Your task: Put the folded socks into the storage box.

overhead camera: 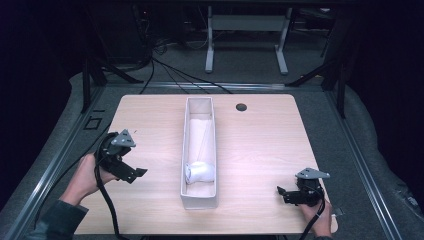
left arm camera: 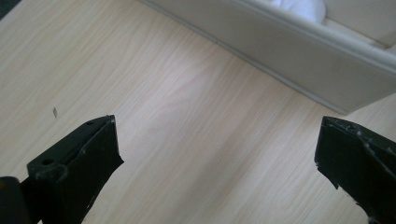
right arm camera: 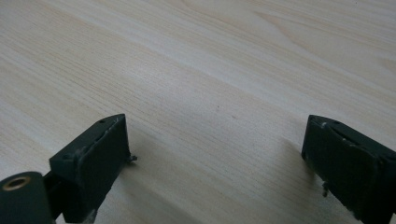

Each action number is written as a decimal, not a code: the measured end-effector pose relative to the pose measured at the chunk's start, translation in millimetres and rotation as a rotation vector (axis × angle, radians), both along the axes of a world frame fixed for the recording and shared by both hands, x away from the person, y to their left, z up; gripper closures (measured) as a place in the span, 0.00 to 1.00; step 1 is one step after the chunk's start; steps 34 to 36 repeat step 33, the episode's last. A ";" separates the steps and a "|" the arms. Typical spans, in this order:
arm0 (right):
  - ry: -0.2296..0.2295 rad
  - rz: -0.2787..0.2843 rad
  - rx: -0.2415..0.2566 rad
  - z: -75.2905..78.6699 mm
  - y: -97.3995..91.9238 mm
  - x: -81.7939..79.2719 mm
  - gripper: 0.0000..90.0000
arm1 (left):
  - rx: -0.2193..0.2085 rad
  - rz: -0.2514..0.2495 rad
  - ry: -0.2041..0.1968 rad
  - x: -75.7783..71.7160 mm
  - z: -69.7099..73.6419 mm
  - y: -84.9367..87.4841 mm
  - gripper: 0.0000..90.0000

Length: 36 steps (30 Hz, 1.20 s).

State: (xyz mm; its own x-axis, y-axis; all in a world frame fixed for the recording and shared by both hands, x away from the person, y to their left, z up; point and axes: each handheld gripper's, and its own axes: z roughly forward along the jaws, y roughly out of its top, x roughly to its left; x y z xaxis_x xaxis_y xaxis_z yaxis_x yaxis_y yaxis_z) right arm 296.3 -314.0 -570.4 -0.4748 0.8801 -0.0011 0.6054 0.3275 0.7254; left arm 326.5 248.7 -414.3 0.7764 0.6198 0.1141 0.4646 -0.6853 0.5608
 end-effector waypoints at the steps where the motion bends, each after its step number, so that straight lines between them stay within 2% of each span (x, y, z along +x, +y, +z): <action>1: 0.000 0.000 -0.001 0.0 0.0 0.0 0.08 | 0.000 0.000 0.000 0.0 0.0 0.0 0.00; 3: 0.000 0.000 0.000 0.0 0.0 0.0 0.08 | -0.013 0.031 0.010 -3.7 -12.0 9.7 0.00; 4: 0.000 0.000 0.000 0.0 0.0 0.0 0.08 | -0.013 0.031 0.010 -3.7 -12.0 9.7 0.00; 5: 0.000 0.000 0.000 0.0 0.0 0.0 0.08 | -0.020 0.047 0.018 -6.3 -20.4 15.5 0.00; 6: 0.000 0.000 0.000 0.0 0.0 0.0 0.08 | -0.020 0.047 0.018 -6.3 -20.4 15.5 0.00; 9: 0.001 0.000 0.001 0.0 0.1 0.0 0.08 | -0.022 0.073 0.030 -9.5 -34.5 22.8 0.00; 10: 0.001 0.000 0.001 0.0 0.0 0.0 0.08 | -0.021 0.092 0.037 -11.2 -43.9 27.0 0.00; 11: 0.001 0.000 0.001 0.0 0.0 0.0 0.08 | -0.021 0.092 0.037 -11.2 -43.9 27.0 0.00; 15: 0.000 0.000 0.001 0.0 0.0 0.0 0.08 | -0.024 0.122 0.050 -13.3 -63.2 34.8 0.00; 16: 0.000 0.000 0.001 0.0 0.0 0.0 0.08 | -0.022 0.129 0.056 -13.6 -68.6 36.4 0.00; 17: 0.001 0.000 0.001 0.0 0.0 0.0 0.08 | -0.019 0.148 0.064 -13.9 -80.0 39.0 0.00; 18: 0.001 0.000 0.001 0.0 0.0 0.0 0.08 | -0.016 0.158 0.065 -14.0 -85.7 40.1 0.00; 19: 0.001 0.000 0.001 0.0 0.0 0.0 0.08 | -0.016 0.158 0.065 -14.0 -85.7 40.1 0.00; 20: 0.000 0.000 0.001 0.0 0.0 0.0 0.08 | -0.017 0.180 0.066 -14.2 -97.3 42.7 0.00; 21: 0.000 0.000 0.001 0.0 0.0 0.0 0.08 | -0.017 0.180 0.066 -14.2 -97.3 42.7 0.00; 24: 0.001 0.000 0.001 0.0 0.0 0.0 0.08 | -0.021 0.211 0.068 -13.7 -115.0 46.7 0.00; 25: 0.000 0.000 0.001 0.0 0.0 0.0 0.08 | -0.023 0.233 0.066 -13.4 -125.4 48.2 0.00; 26: 0.000 0.000 0.001 0.0 0.0 0.0 0.08 | -0.023 0.233 0.066 -13.4 -125.4 48.2 0.00; 32: 0.000 0.001 0.000 0.0 0.0 0.1 0.08 | -0.111 0.296 0.036 -13.3 -144.6 55.6 0.00; 36: 0.001 0.000 0.000 0.1 0.1 0.0 0.08 | -0.117 0.306 0.033 -13.6 -147.0 56.4 0.00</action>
